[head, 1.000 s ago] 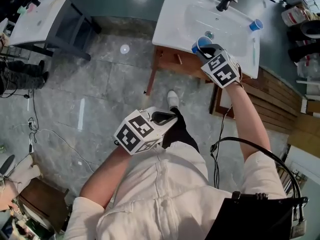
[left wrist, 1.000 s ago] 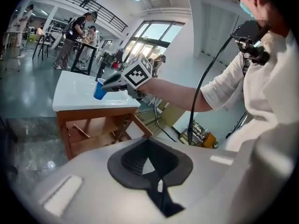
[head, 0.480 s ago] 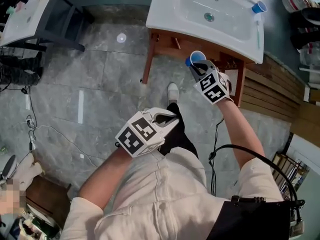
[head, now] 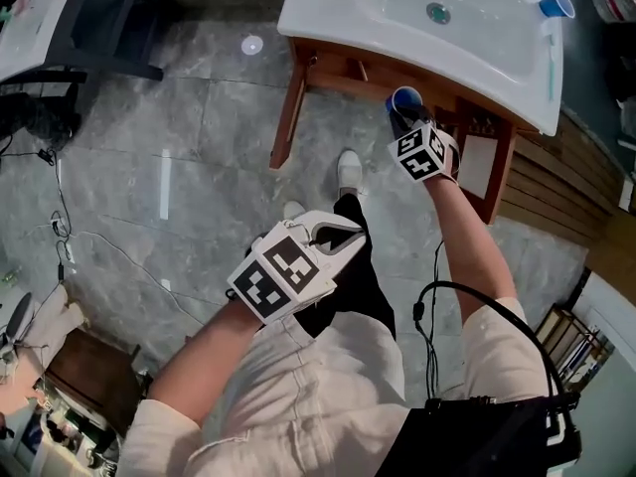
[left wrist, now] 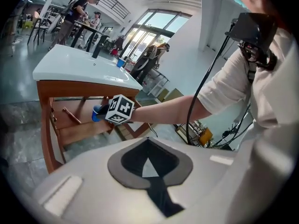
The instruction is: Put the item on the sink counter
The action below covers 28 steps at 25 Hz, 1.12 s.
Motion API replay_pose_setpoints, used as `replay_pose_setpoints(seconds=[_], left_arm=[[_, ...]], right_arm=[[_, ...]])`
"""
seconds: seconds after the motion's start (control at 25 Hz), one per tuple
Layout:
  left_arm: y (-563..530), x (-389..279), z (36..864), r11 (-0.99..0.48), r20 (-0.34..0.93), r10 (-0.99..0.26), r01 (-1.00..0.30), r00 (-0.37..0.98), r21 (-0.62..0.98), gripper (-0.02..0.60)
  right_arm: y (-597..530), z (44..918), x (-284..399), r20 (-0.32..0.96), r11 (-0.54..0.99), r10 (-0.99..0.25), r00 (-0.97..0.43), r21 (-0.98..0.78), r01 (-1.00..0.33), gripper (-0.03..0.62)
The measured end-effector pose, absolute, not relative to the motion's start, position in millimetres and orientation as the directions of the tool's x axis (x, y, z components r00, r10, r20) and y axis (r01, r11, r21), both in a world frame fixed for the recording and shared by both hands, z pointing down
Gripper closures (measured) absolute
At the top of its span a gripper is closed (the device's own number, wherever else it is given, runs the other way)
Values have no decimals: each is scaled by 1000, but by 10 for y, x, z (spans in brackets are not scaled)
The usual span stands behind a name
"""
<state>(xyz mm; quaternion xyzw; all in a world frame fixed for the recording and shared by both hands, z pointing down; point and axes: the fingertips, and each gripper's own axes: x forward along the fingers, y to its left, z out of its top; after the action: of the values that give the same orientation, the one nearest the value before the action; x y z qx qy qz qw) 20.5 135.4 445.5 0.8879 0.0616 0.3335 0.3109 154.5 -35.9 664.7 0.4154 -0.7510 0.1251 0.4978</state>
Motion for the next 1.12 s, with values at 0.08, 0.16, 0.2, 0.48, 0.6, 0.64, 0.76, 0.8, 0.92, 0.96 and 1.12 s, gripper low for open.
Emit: replay_pose_setpoints(seconds=[0.08, 0.16, 0.2, 0.48, 0.6, 0.64, 0.76, 0.8, 0.92, 0.96, 1.12], left_arm=[[1304, 281, 4555, -795, 552, 314, -103, 772, 597, 577], [1236, 346, 4654, -792, 548, 308, -110, 778, 601, 577], [1205, 372, 4699, -789, 546, 305, -114, 780, 604, 577], [1041, 467, 4910, -766, 548, 301, -144, 780, 627, 577], [971, 501, 4974, -768, 547, 298, -144, 783, 624, 577], [959, 495, 4995, -766, 546, 297, -146, 783, 626, 577], [950, 472, 5054, -757, 543, 298, -152, 785, 635, 577], [951, 466, 5074, -754, 543, 299, -154, 785, 638, 577], [960, 458, 5126, -746, 542, 304, -158, 784, 647, 577], [961, 460, 5138, -743, 540, 305, -159, 785, 651, 577], [929, 475, 5156, -736, 530, 308, -155, 790, 659, 577]], right_arm=[[-476, 6879, 1627, 855, 624, -496, -150, 231, -747, 577], [-611, 7069, 1704, 856, 626, -497, -141, 242, -741, 577], [-675, 7149, 1735, 857, 630, -497, -137, 248, -736, 577], [-975, 7594, 1856, 868, 649, -484, -113, 270, -711, 577], [-1109, 7715, 1898, 866, 653, -490, -99, 289, -700, 576], [-1139, 7747, 1898, 866, 656, -492, -93, 298, -694, 576], [-1208, 7836, 1905, 868, 663, -490, -81, 311, -681, 576], [-1227, 7865, 1910, 869, 666, -488, -79, 312, -677, 576], [-1255, 7936, 1921, 875, 676, -477, -77, 310, -668, 576], [-1254, 7955, 1924, 878, 682, -473, -75, 310, -663, 576], [-1263, 8006, 1927, 880, 698, -469, -70, 321, -641, 576]])
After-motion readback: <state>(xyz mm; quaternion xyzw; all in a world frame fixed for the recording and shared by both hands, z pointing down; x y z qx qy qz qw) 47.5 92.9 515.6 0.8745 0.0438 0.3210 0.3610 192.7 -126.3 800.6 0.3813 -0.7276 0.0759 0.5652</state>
